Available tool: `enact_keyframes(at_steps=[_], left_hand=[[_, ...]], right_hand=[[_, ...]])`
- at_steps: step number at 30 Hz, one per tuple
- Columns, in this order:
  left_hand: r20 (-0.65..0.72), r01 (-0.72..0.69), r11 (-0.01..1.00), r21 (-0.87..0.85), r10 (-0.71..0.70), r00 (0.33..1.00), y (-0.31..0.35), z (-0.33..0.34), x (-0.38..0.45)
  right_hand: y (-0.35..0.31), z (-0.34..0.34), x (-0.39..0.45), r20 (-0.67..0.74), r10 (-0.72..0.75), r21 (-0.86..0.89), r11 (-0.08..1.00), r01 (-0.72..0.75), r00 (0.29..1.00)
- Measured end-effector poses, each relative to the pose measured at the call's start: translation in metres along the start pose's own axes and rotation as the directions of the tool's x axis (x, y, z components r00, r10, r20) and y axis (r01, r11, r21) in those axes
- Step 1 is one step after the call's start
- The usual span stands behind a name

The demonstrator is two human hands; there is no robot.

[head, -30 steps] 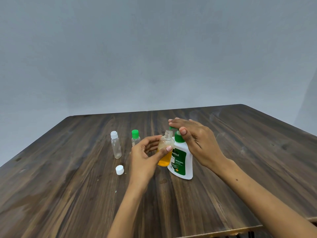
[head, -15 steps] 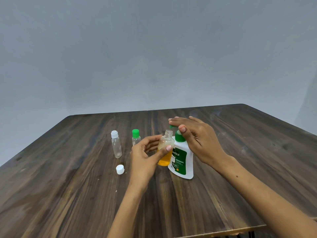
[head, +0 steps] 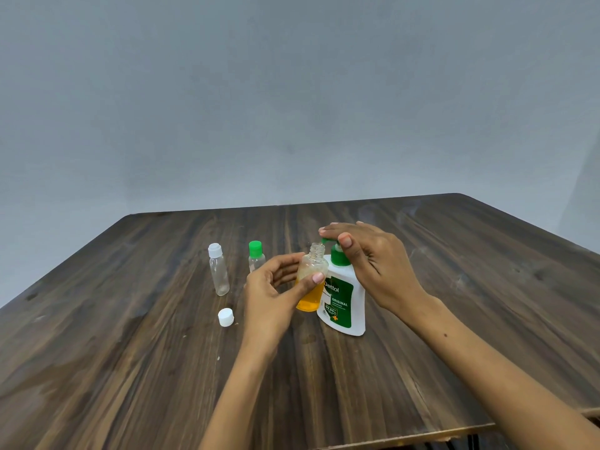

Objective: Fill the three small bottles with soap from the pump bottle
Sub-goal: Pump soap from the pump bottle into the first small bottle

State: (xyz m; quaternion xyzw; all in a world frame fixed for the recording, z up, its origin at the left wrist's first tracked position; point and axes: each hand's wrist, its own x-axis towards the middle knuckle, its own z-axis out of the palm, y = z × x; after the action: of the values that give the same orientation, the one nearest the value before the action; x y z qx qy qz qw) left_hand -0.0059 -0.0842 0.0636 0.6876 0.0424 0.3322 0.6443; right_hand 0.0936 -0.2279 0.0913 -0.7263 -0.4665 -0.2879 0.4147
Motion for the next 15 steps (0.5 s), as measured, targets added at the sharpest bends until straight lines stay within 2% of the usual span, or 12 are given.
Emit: enact_keyframes(at_steps=[15], left_hand=[[-0.007, 0.000, 1.000, -0.016, 0.000, 1.000, 0.0014, -0.0012, 0.0001]], right_hand=[[0.0010, 0.0009, -0.0015, -0.013, -0.008, 0.011, 1.000, 0.008, 1.000]])
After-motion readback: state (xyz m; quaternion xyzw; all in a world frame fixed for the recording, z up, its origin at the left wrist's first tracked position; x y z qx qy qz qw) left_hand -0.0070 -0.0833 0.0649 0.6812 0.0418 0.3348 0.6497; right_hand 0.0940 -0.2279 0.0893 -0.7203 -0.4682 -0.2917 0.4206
